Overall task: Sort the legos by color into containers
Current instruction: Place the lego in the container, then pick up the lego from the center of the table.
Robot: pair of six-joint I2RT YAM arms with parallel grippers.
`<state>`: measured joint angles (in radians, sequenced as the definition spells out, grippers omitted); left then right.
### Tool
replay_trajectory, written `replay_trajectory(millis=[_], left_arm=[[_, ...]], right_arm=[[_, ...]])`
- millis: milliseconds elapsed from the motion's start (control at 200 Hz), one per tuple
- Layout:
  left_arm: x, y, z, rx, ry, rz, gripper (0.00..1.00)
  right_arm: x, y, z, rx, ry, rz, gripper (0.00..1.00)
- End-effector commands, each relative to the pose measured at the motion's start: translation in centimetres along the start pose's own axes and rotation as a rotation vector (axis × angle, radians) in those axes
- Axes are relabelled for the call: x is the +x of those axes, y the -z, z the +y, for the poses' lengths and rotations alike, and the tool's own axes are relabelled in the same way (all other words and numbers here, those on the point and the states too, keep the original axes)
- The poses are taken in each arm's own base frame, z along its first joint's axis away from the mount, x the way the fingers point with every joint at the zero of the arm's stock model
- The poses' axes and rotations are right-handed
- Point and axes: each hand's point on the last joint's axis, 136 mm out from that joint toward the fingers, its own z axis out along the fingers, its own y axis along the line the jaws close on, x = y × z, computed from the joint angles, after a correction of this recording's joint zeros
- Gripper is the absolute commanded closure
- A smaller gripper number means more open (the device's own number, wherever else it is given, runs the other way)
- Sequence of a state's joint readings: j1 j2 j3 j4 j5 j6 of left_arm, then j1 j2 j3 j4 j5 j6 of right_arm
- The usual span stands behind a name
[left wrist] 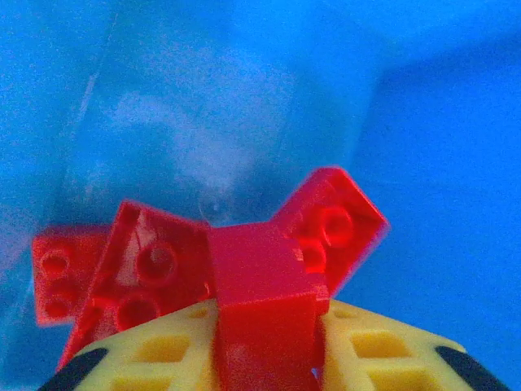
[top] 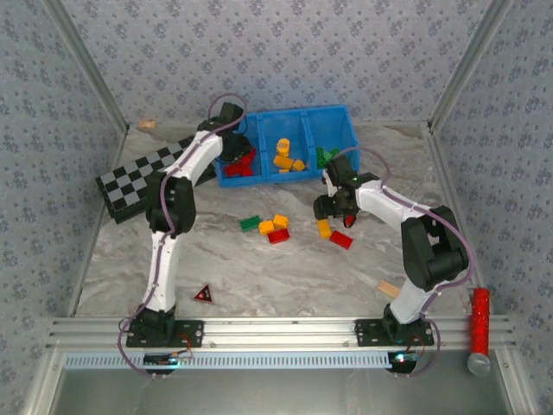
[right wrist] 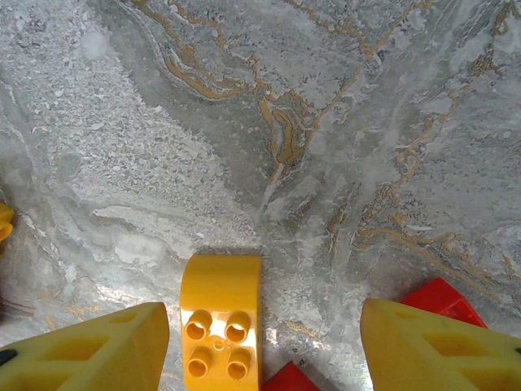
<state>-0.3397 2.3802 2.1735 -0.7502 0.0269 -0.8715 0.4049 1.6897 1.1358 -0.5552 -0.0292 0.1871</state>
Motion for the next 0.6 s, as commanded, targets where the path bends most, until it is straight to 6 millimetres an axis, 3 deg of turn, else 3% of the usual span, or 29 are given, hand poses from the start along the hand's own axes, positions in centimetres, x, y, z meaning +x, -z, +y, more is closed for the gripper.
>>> replay_trajectory(millis=[0, 365, 595], left_arm=[[0.4, -1.6, 1.0, -0.040, 0.009, 0.038, 0.59], [-1.6, -0.2, -1.0, 0.015, -0.007, -0.016, 0.44], [-3.2, 4.0, -3.1, 0.085, -0.038, -0.074, 0.43]], right_arm=[[0.3, -0.1, -0.1, 0.024, 0.014, 0.025, 0.34], [0.8, -0.7, 0.0, 0.028, 0.017, 0.050, 0.33], [1.3, -1.7, 0.4, 0.020, 0.020, 0.071, 0.33]])
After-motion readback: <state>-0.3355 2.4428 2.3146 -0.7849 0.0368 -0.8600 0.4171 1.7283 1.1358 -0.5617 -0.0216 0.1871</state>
